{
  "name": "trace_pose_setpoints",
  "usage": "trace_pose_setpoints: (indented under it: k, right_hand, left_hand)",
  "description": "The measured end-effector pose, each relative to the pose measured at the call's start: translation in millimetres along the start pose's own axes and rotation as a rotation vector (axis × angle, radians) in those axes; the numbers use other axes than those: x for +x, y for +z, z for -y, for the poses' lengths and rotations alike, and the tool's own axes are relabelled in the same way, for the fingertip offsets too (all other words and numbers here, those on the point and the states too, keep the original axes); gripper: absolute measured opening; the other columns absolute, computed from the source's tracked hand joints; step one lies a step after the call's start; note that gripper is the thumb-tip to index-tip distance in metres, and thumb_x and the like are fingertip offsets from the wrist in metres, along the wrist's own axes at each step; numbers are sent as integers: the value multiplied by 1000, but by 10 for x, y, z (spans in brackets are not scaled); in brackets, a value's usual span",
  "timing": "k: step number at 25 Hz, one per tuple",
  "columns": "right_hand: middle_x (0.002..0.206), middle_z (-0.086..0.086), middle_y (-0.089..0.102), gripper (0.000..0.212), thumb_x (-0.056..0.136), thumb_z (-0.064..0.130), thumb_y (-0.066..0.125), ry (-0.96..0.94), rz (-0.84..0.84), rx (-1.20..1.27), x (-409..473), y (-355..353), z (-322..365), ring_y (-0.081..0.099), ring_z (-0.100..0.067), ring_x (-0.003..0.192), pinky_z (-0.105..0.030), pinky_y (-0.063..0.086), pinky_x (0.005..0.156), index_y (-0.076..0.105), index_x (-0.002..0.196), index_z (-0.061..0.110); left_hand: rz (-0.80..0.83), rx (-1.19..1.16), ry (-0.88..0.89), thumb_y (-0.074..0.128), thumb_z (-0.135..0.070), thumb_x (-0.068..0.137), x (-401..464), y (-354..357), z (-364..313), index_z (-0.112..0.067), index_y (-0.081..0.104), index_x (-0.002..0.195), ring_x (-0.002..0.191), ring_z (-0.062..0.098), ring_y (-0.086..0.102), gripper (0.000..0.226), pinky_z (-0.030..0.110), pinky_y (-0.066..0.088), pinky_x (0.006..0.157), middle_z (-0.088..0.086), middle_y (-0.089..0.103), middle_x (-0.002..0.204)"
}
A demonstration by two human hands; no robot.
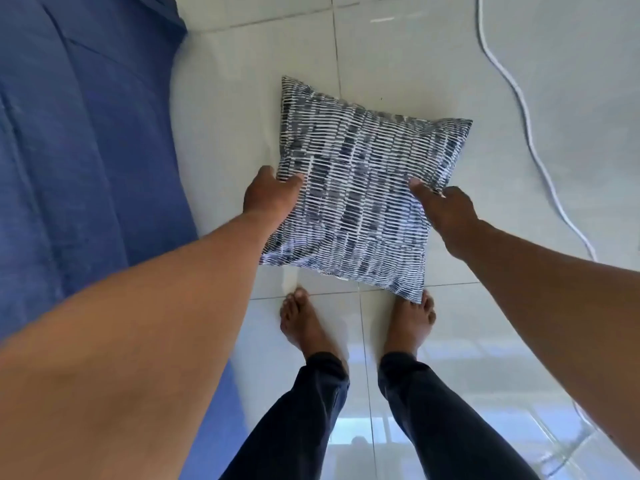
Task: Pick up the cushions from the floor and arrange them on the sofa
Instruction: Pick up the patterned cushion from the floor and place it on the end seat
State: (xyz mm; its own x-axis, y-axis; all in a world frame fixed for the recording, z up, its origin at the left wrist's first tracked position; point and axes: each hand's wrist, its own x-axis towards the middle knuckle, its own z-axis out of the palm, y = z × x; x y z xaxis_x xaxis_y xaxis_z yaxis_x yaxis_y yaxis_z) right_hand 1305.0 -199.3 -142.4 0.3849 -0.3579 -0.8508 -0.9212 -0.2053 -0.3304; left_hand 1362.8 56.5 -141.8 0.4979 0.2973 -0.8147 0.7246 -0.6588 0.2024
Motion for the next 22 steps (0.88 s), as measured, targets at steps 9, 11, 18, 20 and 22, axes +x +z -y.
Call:
trace_pose_setpoints:
  k: [9,11,18,20,22]
  right_hand:
    - [109,-2,83,74,55,57,98,56,153,510,-442,138,334,81,-24,99,-42,61,97,78,111,14]
    - [97,4,85,47,69,47,95,2,170,485,-868,-63,500,83,-15,88,-36,64,90,79,101,17]
    - [95,4,85,41,74,44,92,-215,193,374,-2750,-772,1476,82,-18,90,-39,63,92,81,104,19]
    - [93,4,85,35,75,40,92,-281,210,352,-3285,-867,1798,82,-19,90,-40,63,91,81,101,19]
    - [87,7,85,30,76,38,92,-346,230,330,-3820,-934,2131,81,-18,88,-37,62,89,82,98,19]
  left_hand:
    - [108,-605,-39,74,-34,98,-540,35,-43,-16,76,118,118,30,72,28,44,55,108,10,78,126]
    - [72,-719,-21,74,-24,99,-995,-205,-3,-21,76,100,113,33,76,3,49,59,104,10,80,115]
    - [-30,-875,82,72,-18,100,-2725,-1523,-146,-23,77,109,105,26,78,11,51,61,101,2,84,109]
    - [-60,-928,71,75,-20,97,-3162,-1979,-172,-21,76,112,106,29,79,15,54,60,102,4,84,112]
    - [-92,-1010,75,78,-19,96,-3606,-2452,-195,-15,72,117,105,29,79,22,52,61,101,8,82,115]
